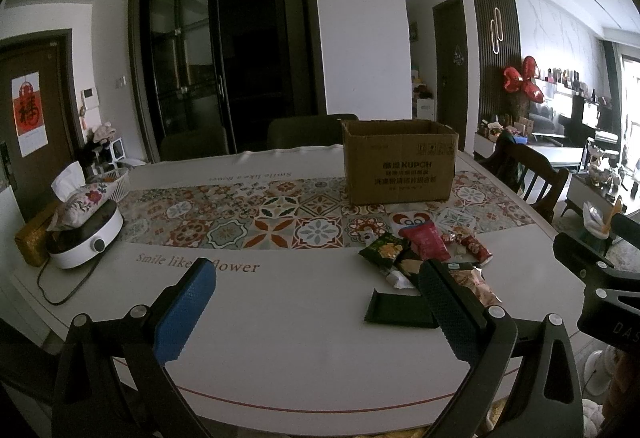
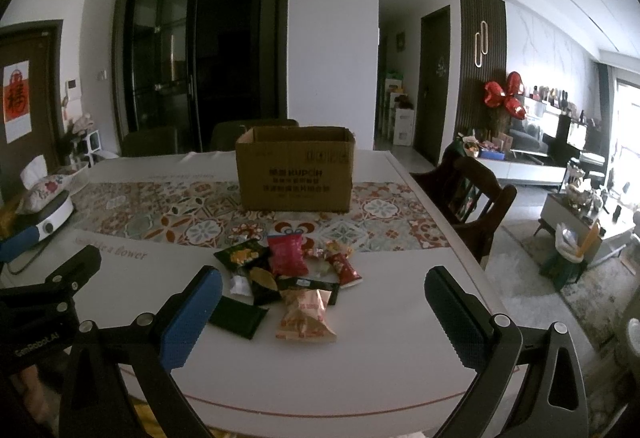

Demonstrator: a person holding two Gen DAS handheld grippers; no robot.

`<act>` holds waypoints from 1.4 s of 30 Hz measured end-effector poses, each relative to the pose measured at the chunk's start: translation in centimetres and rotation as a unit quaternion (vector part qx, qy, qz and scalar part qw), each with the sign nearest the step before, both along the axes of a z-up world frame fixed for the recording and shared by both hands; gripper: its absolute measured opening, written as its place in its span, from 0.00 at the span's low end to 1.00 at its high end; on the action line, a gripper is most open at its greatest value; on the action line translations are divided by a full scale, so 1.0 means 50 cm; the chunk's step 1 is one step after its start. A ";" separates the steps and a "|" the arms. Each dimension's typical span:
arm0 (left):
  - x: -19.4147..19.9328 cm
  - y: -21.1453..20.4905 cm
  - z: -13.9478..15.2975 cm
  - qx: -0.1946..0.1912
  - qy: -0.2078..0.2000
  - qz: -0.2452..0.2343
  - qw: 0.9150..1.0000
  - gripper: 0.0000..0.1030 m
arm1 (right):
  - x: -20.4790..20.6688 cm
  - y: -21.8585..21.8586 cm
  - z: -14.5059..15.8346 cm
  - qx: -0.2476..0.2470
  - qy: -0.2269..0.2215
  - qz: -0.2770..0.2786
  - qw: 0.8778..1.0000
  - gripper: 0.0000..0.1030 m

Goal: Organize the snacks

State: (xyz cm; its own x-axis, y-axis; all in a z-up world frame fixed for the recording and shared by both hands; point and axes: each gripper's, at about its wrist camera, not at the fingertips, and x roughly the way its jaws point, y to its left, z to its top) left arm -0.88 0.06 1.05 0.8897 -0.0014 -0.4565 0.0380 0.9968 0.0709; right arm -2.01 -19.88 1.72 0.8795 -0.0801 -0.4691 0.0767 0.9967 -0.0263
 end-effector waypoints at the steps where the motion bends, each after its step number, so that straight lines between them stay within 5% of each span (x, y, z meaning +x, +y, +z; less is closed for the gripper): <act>1: 0.000 0.000 0.000 0.000 0.000 0.000 1.000 1.00 | 0.000 0.000 0.000 0.000 0.000 0.000 1.000 0.99; 12: 0.007 0.003 0.003 -0.002 0.006 -0.007 1.000 1.00 | 0.001 -0.002 0.002 0.002 0.000 -0.001 1.000 0.99; 24: 0.068 -0.040 -0.040 0.013 0.063 -0.052 0.997 1.00 | 0.048 -0.032 -0.027 0.030 0.043 -0.002 0.999 0.99; 36: 0.163 -0.097 -0.126 0.016 0.161 -0.121 0.979 1.00 | 0.138 -0.039 -0.095 0.041 0.112 0.016 0.993 0.98; 42: 0.202 -0.119 -0.164 0.016 0.207 -0.143 0.968 1.00 | 0.189 -0.044 -0.135 0.056 0.159 0.025 0.985 0.90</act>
State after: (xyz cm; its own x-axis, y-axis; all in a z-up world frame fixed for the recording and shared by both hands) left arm 9.21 -5.89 -7.15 0.5961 -0.2002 -0.7775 0.3429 0.9391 0.0210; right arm 7.43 -22.07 -5.02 0.6884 0.0282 -0.7248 0.0324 0.9971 0.0695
